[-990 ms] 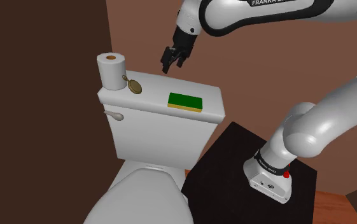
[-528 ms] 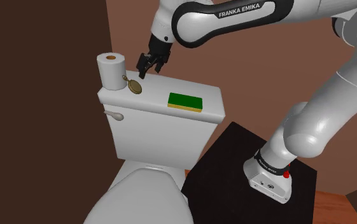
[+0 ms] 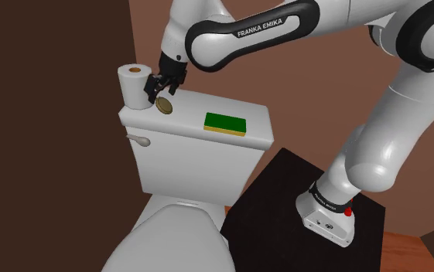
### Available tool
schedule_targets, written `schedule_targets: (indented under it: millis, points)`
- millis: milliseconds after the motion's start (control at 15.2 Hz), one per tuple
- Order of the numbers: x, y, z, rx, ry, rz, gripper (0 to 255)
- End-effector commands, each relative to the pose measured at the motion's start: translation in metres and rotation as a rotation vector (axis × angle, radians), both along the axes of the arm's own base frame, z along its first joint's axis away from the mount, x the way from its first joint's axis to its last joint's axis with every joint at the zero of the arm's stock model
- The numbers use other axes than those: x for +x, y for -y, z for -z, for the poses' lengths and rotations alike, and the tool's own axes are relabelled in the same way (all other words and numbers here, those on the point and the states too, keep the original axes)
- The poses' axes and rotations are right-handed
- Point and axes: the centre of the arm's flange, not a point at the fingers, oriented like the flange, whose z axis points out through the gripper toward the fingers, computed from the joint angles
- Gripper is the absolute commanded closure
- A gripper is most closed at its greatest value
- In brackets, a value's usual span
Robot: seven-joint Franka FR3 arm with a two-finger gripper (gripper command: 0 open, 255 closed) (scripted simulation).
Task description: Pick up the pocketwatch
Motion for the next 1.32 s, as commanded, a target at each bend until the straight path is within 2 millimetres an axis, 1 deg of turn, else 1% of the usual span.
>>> schedule_targets:
  millis: [0,132,198,330,396,990,1254]
  points:
    - [0.0,-0.001,0.01,0.0,0.001,0.0,0]
    - [0.0,-0.001,0.021,0.0,0.001,0.0,0]
    - [0.0,-0.001,0.029,0.0,0.001,0.0,0]
    - [0.0,-0.001,0.029,0.0,0.001,0.0,0]
    - [0.0,-0.001,0.029,0.0,0.001,0.0,255]
    - [0.0,-0.001,0.029,0.0,0.001,0.0,255]
    - [0.0,-0.001,0.008,0.0,0.001,0.0,255]
